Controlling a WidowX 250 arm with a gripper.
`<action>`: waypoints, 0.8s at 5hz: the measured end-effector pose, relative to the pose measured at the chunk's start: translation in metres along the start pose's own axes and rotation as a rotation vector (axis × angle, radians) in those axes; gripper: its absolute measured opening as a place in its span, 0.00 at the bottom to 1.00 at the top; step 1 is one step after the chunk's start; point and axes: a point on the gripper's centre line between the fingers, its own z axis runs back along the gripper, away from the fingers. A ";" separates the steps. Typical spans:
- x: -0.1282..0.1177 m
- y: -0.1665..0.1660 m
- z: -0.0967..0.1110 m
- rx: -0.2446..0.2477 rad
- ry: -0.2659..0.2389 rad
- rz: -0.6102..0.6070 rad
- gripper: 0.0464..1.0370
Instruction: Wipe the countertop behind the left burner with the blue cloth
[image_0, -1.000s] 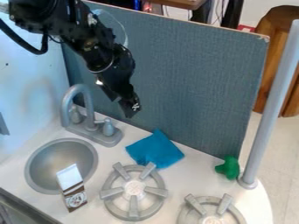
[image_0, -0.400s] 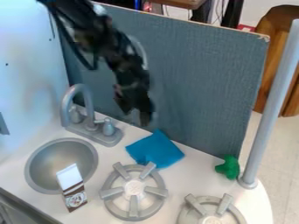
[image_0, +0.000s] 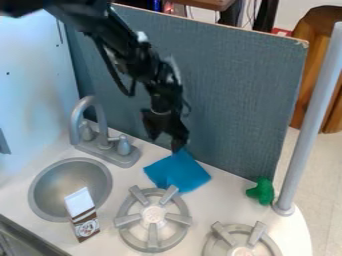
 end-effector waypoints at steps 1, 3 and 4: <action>-0.004 -0.010 -0.011 0.030 0.014 0.007 0.97; -0.016 -0.012 -0.035 0.087 0.028 0.027 0.97; -0.013 -0.012 -0.043 0.109 0.027 0.034 0.97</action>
